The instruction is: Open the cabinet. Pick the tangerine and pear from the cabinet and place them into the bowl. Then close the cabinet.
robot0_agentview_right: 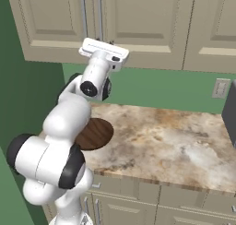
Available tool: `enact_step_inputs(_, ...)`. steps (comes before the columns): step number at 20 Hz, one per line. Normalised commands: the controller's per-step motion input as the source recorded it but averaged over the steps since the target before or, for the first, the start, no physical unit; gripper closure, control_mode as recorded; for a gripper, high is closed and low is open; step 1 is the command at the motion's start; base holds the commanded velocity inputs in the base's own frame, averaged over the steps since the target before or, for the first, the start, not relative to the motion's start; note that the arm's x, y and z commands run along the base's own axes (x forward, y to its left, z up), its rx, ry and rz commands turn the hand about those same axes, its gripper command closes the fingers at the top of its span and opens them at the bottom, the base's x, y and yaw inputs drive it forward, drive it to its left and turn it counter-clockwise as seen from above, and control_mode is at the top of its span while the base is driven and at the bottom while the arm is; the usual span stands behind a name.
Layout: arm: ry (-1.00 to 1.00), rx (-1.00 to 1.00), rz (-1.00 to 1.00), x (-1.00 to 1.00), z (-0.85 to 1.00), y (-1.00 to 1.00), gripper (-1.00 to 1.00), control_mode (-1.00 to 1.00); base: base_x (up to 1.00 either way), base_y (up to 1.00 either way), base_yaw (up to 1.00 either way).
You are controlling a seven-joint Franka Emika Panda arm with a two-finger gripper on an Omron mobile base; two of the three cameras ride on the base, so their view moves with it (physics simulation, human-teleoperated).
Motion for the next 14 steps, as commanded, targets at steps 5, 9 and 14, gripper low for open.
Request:
enact_step_inputs(5,-0.01,0.05,0.02,-0.23,0.14,-0.39,1.0,-1.0,0.0,0.0,0.0)
enact_step_inputs(9,0.01,0.11,0.0,-0.04,0.65,-0.09,1.0,-1.0,0.0,0.0,0.0)
enact_step_inputs(14,0.02,0.02,0.01,-0.54,0.82,-0.91,1.0,-1.0,0.0,0.0,0.0)
